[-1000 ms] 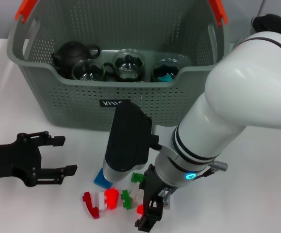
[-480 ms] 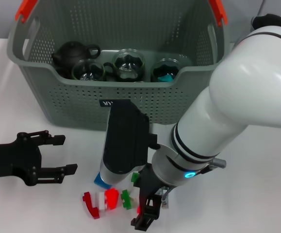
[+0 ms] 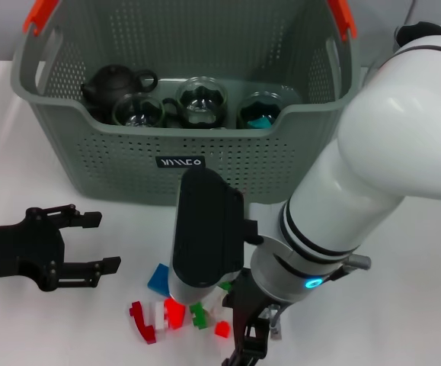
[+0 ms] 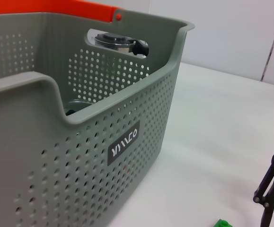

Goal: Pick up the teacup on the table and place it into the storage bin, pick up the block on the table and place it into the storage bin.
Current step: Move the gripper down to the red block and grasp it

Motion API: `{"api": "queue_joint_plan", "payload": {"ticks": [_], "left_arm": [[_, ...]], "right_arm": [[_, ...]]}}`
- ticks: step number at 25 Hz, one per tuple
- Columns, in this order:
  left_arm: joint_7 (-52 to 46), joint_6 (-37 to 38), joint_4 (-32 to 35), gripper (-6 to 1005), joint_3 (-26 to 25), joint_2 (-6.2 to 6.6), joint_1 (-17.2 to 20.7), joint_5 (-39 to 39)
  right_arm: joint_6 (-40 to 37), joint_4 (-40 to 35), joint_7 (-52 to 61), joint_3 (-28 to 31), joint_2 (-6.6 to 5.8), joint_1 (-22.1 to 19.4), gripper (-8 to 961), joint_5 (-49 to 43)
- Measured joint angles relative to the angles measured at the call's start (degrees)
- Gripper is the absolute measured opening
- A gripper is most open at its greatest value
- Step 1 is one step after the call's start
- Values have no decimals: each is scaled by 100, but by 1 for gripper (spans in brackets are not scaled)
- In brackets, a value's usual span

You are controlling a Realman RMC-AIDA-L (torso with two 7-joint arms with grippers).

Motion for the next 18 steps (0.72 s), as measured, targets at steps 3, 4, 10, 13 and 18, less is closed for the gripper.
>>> {"api": "queue_joint_plan", "payload": {"ticks": [3,4,10,13,18], "left_arm": [[-1,0,0,827,0,1,0,0],[-1,0,0,827,0,1,0,0],[2,0,-5,827,0,-2,0,0],[17,-1,-7,827,0,-4,0,-1],[32,-23,-9,827,0,-8,7,-5]], "right_arm": [[-22,68,-2,-5,11,-6,895,-2],[-19,91,-4,-9,16,-8,895,-1],[93,313,-49,-30,50,6,895,2],[160,339,-52,-37,55,14,894,22],[271,435,-54,-48,80,33,894,41]]}}
